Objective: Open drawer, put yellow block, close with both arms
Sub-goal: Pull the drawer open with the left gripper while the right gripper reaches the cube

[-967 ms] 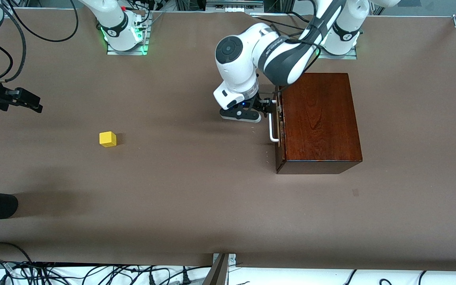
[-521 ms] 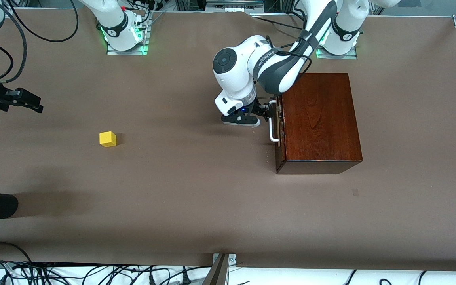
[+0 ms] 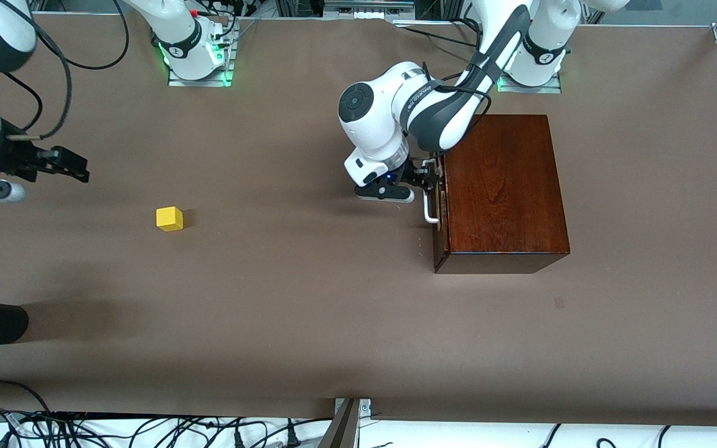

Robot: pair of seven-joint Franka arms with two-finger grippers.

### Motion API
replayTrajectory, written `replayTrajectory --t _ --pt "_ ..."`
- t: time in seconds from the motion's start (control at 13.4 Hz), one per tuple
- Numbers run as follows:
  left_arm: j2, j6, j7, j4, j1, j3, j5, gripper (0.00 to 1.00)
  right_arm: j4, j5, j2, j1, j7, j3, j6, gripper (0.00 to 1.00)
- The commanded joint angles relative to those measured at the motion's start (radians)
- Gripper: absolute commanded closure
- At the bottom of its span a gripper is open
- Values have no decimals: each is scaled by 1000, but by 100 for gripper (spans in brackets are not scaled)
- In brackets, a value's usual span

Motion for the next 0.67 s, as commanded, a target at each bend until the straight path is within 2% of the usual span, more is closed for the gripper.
replayTrajectory --t 0.0,0.3,0.45,0.6 --pt "3 15 -8 -20 -1 3 27 0 -46 15 9 0 -16 0 52 0" --pt "9 36 -9 -39 1 6 25 0 -167 16 9 7 -116 0 176 0" --pt "9 36 -15 -39 1 5 25 0 -212 91 18 5 -173 -3 226 0" --pt "9 36 -28 -36 1 5 14 0 -250 98 32 5 -202 -2 290 0"
